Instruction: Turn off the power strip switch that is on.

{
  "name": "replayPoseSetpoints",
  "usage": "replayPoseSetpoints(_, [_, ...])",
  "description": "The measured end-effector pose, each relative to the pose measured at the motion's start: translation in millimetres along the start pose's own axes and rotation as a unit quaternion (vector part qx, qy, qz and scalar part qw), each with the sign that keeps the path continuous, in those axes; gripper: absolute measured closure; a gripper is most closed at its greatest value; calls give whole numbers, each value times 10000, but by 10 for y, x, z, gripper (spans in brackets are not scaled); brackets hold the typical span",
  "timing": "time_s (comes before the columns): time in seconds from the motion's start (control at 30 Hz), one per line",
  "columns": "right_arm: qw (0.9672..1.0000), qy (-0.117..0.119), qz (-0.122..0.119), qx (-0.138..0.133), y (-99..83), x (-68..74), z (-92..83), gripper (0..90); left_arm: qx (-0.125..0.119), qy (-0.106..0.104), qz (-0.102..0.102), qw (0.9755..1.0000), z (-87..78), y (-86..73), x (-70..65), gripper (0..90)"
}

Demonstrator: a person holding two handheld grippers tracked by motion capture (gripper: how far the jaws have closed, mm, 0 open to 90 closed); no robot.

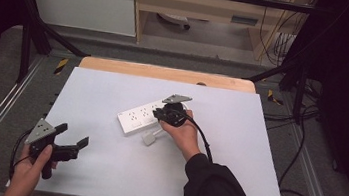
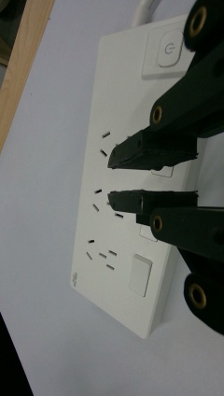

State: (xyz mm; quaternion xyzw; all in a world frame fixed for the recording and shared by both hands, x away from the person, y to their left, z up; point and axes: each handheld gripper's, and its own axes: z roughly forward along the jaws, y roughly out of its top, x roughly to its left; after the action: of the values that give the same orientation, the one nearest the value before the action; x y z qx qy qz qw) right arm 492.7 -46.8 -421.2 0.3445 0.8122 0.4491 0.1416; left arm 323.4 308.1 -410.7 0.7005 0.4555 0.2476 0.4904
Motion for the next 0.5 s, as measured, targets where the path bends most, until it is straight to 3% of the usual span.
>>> replayPoseSetpoints(0.5, [9999,38,108,-12,33,-10,-49,525,4,7,0,10000,-3,-1,0,55])
